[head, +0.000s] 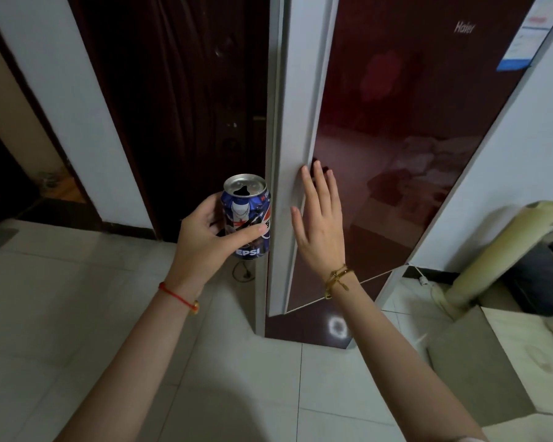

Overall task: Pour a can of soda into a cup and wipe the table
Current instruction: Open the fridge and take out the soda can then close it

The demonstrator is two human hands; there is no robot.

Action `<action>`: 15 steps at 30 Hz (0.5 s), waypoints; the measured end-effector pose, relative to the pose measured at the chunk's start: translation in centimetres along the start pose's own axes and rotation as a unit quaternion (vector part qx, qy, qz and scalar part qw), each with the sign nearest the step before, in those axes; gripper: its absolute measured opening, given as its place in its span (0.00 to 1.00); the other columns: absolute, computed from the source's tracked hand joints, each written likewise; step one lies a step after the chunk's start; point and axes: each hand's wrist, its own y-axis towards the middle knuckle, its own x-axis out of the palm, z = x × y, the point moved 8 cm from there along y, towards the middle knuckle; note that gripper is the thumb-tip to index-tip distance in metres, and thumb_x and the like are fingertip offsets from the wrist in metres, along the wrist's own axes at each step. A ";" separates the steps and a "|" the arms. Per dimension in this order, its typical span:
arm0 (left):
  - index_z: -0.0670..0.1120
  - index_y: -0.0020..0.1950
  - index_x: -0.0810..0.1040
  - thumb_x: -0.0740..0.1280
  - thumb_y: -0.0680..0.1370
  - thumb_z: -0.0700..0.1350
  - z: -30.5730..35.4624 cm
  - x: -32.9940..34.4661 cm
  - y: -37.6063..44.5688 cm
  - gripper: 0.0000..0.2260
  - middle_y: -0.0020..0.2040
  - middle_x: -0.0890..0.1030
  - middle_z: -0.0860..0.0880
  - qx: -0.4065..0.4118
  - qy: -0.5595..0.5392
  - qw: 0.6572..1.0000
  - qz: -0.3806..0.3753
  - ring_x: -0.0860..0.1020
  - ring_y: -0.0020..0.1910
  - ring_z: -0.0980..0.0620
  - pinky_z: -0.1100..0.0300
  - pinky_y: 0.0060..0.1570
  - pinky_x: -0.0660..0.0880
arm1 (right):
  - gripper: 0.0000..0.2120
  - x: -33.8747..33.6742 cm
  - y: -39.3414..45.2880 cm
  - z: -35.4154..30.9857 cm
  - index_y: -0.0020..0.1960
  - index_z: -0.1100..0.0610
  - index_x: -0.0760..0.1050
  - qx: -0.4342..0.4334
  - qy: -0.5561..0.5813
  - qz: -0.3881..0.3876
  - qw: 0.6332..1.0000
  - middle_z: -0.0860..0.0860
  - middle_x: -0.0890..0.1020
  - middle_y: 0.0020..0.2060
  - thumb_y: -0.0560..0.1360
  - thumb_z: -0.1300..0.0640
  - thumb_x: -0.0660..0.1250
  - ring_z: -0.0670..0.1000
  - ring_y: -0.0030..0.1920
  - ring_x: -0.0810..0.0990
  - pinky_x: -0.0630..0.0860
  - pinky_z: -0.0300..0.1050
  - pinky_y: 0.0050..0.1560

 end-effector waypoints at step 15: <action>0.60 0.56 0.78 0.81 0.66 0.44 -3.5 -0.5 10.0 0.23 0.52 0.85 0.60 -0.011 0.018 1.000 0.016 0.82 0.53 0.61 0.70 0.50 0.78 | 0.31 8.3 7.2 3.1 0.81 0.51 0.50 -0.013 0.009 -0.032 0.999 0.46 0.50 0.81 0.81 0.60 0.58 0.53 0.81 0.43 0.46 0.60 0.79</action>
